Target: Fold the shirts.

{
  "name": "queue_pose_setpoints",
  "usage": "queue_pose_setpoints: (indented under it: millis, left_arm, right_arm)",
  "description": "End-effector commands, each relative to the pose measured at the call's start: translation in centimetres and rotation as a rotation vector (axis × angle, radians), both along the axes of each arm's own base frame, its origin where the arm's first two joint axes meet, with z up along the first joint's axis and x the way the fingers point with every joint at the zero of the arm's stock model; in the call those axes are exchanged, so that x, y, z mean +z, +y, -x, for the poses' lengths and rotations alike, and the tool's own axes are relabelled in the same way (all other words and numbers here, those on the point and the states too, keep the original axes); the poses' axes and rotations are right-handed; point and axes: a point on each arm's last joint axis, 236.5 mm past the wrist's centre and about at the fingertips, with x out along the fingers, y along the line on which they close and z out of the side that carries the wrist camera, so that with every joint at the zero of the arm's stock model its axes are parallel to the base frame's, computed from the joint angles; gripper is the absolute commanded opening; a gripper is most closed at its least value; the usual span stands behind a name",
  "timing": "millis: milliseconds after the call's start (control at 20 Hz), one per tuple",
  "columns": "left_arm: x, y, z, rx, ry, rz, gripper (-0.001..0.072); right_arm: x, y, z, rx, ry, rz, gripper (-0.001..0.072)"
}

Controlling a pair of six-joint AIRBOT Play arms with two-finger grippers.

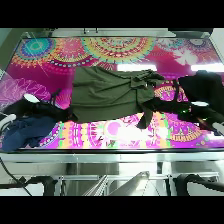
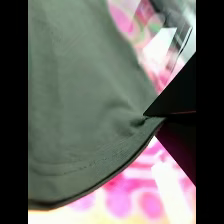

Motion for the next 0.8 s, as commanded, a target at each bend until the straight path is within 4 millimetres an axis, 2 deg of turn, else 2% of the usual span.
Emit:
queue_pose_setpoints:
  millis: [0,100,150,200,250,300,350,450,550,600,650,750]
  left_arm:
    - [10.2,-1.3,-2.9,-0.048,-0.18,0.114,0.0021]
    - [21.2,-1.3,-4.9,-0.017,-0.422,0.23,0.0021]
    - [28.2,-1.1,-5.0,-0.014,-0.588,0.303,0.0021]
    - [34.7,-0.5,-4.3,-0.008,-0.739,0.354,0.0021]
    - [41.3,0.1,-2.9,-0.001,-0.9,0.393,0.0021]
    - [46.4,0.7,-0.9,-0.003,-1.036,0.399,0.0022]
    - [51.1,1.1,1.5,-0.007,-1.173,0.379,0.0022]
    - [57.3,2.0,5.6,0.016,-1.398,0.25,0.0022]
    - [62.0,2.6,8.8,0.1,-1.575,0.162,0.0022]
    - [63.5,2.9,10.0,0.14,-1.636,0.126,0.0022]
    - [64.0,3.8,10.3,0.184,-1.666,0.062,0.0022]
    - [62.9,5.9,9.5,0.234,-1.628,-0.011,0.0022]
  right_arm:
    - [7.4,-3.5,-0.7,0.009,-0.169,-0.017,0.0018]
    - [16.6,-8.0,-1.3,-0.058,-0.379,0.011,0.0018]
    - [22.1,-10.1,-0.9,-0.098,-0.513,0.054,0.0018]
    - [27.7,-11.7,0.1,-0.147,-0.645,0.106,0.0018]
    - [32.7,-12.6,1.7,-0.186,-0.766,0.165,0.0018]
    - [37.7,-12.9,4.0,-0.219,-0.897,0.235,0.0018]
    - [41.9,-12.7,6.3,-0.255,-1.009,0.304,0.0018]
    - [49.0,-12.1,11.0,-0.373,-1.213,0.459,0.0018]
    - [54.0,-11.5,15.3,-0.521,-1.366,0.575,0.0018]
    - [55.4,-11.4,16.9,-0.584,-1.42,0.624,0.0018]
    - [56.1,-11.3,18.1,-0.625,-1.457,0.69,0.0018]
    - [56.1,-11.2,18.3,-0.623,-1.458,0.706,0.0017]
